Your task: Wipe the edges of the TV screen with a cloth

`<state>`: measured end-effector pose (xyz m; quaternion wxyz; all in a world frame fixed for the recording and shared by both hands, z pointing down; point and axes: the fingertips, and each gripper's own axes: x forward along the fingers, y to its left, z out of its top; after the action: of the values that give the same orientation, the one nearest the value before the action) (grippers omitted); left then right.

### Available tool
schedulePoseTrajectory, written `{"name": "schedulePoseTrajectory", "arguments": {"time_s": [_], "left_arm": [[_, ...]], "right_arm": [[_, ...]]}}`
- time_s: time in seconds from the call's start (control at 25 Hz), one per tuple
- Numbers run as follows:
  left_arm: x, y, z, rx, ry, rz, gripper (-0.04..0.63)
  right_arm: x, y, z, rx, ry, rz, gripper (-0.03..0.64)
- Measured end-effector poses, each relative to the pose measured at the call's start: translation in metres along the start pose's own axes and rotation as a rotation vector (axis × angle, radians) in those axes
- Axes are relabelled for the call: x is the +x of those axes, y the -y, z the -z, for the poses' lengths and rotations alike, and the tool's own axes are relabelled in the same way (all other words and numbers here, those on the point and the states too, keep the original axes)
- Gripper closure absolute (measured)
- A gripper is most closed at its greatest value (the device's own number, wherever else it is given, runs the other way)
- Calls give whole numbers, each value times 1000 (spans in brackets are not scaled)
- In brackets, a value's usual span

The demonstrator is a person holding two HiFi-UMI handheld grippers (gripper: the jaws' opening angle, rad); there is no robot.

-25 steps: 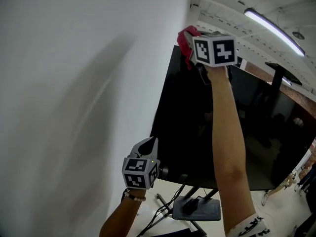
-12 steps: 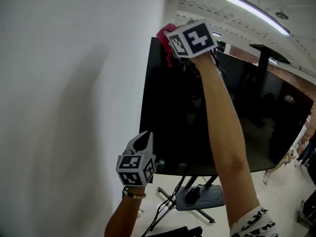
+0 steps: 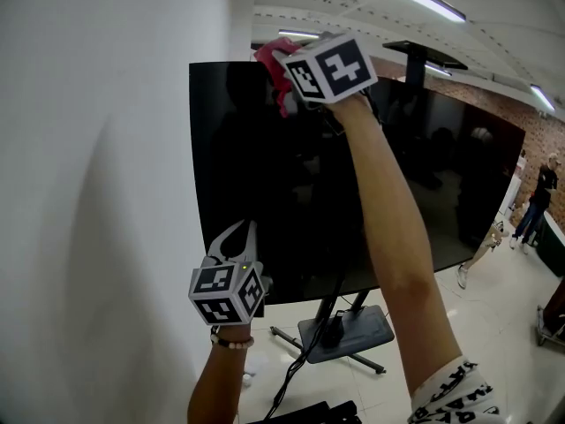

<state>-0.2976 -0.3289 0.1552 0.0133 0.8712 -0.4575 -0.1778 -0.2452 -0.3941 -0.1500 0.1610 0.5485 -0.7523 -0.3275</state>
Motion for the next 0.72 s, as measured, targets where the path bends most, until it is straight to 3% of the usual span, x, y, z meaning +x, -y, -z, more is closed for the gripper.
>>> {"name": "schedulePoseTrajectory", "arguments": {"time_s": [0.52,0.72], "left_arm": [[83,115,-23,60,45,66,595],[104,186,1,56,50,101,595]], "right_arm": [[-68,126,84,-3,-33,65,554],[-119,177,131,-18,-41,87,554]]}}
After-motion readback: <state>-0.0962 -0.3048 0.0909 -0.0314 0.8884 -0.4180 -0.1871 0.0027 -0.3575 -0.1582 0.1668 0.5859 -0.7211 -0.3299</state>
